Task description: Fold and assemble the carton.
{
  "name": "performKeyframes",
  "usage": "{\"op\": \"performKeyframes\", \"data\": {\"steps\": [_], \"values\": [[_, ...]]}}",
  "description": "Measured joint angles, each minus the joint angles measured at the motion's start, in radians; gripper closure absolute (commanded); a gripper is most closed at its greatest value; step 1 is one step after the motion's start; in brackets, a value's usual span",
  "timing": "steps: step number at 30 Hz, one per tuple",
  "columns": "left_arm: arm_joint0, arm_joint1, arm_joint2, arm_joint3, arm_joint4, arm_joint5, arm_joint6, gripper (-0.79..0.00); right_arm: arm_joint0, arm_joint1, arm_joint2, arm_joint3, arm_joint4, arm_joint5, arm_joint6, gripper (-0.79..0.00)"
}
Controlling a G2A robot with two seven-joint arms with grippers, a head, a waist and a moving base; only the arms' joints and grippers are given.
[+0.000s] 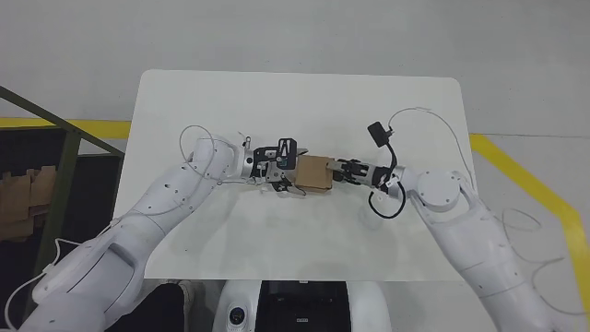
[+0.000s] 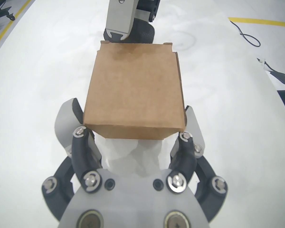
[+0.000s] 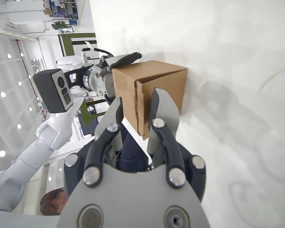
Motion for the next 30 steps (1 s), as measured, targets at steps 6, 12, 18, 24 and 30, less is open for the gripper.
{"op": "performKeyframes", "data": {"steps": [6, 12, 18, 24, 30], "values": [[-0.001, -0.001, 0.001, 0.001, -0.002, 0.000, -0.003, -0.708, 0.009, -0.005, -0.020, 0.004, 0.001, -0.003, 0.002, -0.212], [-0.002, -0.002, 0.003, 0.002, 0.001, -0.001, 0.000, -0.708, 0.020, -0.010, -0.036, 0.006, 0.001, -0.002, 0.003, -0.215], [-0.001, -0.002, 0.001, 0.006, -0.001, 0.001, 0.001, -0.708, 0.007, -0.008, -0.022, 0.003, 0.003, -0.008, -0.004, -0.271], [0.001, -0.001, -0.001, 0.005, -0.001, 0.005, 0.003, -0.714, -0.045, 0.007, 0.023, -0.047, -0.010, -0.003, -0.002, -0.292], [0.002, 0.000, -0.002, 0.004, 0.002, 0.007, 0.002, -0.714, -0.080, 0.012, 0.025, -0.093, -0.024, 0.010, 0.011, -0.296]]}}
